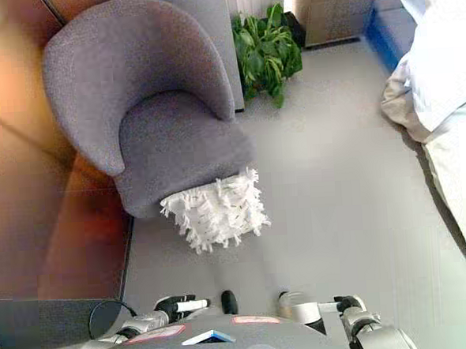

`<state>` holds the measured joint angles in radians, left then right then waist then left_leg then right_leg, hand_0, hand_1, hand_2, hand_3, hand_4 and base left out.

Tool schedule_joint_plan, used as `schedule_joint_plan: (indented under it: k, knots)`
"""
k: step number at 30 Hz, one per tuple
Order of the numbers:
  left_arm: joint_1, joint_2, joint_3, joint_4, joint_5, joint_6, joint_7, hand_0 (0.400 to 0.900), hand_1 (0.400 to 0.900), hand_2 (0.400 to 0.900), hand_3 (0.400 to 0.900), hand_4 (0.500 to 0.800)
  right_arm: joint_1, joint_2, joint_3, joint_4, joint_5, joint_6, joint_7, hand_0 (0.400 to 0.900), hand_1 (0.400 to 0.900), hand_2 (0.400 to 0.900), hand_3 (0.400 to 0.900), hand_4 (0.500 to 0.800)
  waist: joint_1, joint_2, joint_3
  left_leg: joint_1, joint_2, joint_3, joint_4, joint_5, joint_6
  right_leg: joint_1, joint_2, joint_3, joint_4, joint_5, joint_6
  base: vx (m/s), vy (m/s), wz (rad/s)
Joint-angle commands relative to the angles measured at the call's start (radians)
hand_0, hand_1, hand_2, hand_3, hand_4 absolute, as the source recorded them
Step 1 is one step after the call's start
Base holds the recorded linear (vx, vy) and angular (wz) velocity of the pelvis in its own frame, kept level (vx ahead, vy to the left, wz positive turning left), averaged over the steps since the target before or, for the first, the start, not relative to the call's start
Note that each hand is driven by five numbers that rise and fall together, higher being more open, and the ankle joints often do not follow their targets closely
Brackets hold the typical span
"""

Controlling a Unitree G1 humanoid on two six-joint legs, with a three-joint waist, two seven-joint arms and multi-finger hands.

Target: Pick up the pillow and put it on the sofa.

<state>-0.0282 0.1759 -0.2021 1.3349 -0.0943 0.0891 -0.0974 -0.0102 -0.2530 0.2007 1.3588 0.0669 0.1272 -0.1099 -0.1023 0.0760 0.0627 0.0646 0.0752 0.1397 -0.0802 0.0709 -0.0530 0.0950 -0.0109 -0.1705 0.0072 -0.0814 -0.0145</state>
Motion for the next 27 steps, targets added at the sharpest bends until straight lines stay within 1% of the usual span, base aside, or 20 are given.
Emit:
schedule_joint_plan:
  k: [1, 3, 4, 5, 7, 8, 14, 27]
  knots:
    - [0.016, 0.048, -0.03, 0.058, 0.004, 0.041, 0.021, 0.9, 0.9, 0.9, 0.9, 0.8, -0.064, 0.009, 0.023, 0.02, 0.007, -0.003, -0.039, 0.9, 0.9, 0.9, 0.9, 0.8, 0.032, -0.036, 0.02, 0.011, -0.024, -0.041, 0.005, -0.012, 0.03, -0.018, -0.067, -0.034, -0.031, 0.113, 0.096, 0.0, 0.0, 0.0]
    - [0.018, 0.051, -0.026, 0.059, 0.0, 0.029, 0.009, 0.9, 0.9, 0.9, 0.9, 0.8, -0.063, 0.009, 0.026, 0.019, 0.01, -0.004, -0.039, 0.9, 0.9, 0.9, 0.9, 0.8, 0.033, -0.037, 0.022, 0.011, -0.025, -0.043, 0.005, -0.012, 0.03, -0.018, -0.065, -0.033, -0.031, 0.111, 0.095, 0.0, -0.003, 0.02]
    - [0.017, 0.049, -0.027, 0.056, 0.005, 0.036, -0.009, 0.9, 0.9, 0.9, 0.9, 0.8, -0.061, 0.007, 0.025, 0.016, 0.009, -0.005, -0.038, 0.9, 0.9, 0.9, 0.9, 0.8, 0.035, -0.037, 0.023, 0.011, -0.025, -0.045, 0.004, -0.013, 0.031, -0.018, -0.065, -0.034, -0.031, 0.111, 0.095, 0.0, 0.0, 0.03]
    - [0.019, 0.049, -0.032, 0.056, 0.003, 0.036, -0.006, 0.9, 0.9, 0.9, 0.9, 0.8, -0.06, 0.008, 0.023, 0.014, 0.008, -0.004, -0.039, 0.9, 0.9, 0.9, 0.9, 0.8, 0.035, -0.037, 0.023, 0.01, -0.025, -0.045, 0.005, -0.013, 0.03, -0.018, -0.065, -0.035, -0.03, 0.112, 0.096, 0.0, -0.001, 0.04]
    - [0.025, 0.05, -0.025, 0.059, 0.003, 0.017, 0.011, 0.9, 0.9, 0.9, 0.9, 0.8, -0.058, 0.011, 0.026, 0.014, 0.01, -0.003, -0.043, 0.9, 0.9, 0.9, 0.9, 0.8, 0.035, -0.038, 0.022, 0.011, -0.026, -0.046, 0.005, -0.012, 0.031, -0.019, -0.064, -0.032, -0.029, 0.111, 0.094, 0.01, -0.002, 0.04]
    - [0.025, 0.051, -0.024, 0.06, 0.005, 0.016, 0.01, 0.9, 0.9, 0.9, 0.9, 0.8, -0.057, 0.011, 0.026, 0.015, 0.01, -0.005, -0.044, 0.9, 0.9, 0.9, 0.9, 0.8, 0.035, -0.039, 0.022, 0.012, -0.026, -0.046, 0.005, -0.013, 0.03, -0.018, -0.063, -0.032, -0.029, 0.111, 0.094, 0.0, 0.0, 0.0]
    - [0.022, 0.053, -0.026, 0.061, 0.01, 0.021, 0.002, 0.9, 0.9, 0.9, 0.9, 0.8, -0.054, 0.01, 0.029, 0.018, -0.007, -0.012, -0.046, 0.9, 0.9, 0.9, 0.9, 0.8, 0.032, -0.037, 0.022, 0.012, -0.026, -0.046, 0.005, -0.014, 0.032, -0.02, -0.063, -0.032, -0.027, 0.108, 0.092, 0.0, 0.0, 0.0]
    - [0.004, 0.057, -0.037, 0.055, 0.018, 0.026, -0.002, 0.9, 0.9, 0.9, 0.9, 0.8, -0.057, 0.009, 0.046, 0.007, -0.015, 0.003, -0.046, 0.9, 0.9, 0.9, 0.9, 0.8, 0.027, -0.04, 0.039, 0.001, -0.021, -0.044, 0.007, -0.009, 0.033, -0.03, -0.057, -0.036, -0.022, 0.105, 0.087, 0.01, -0.023, 0.01]
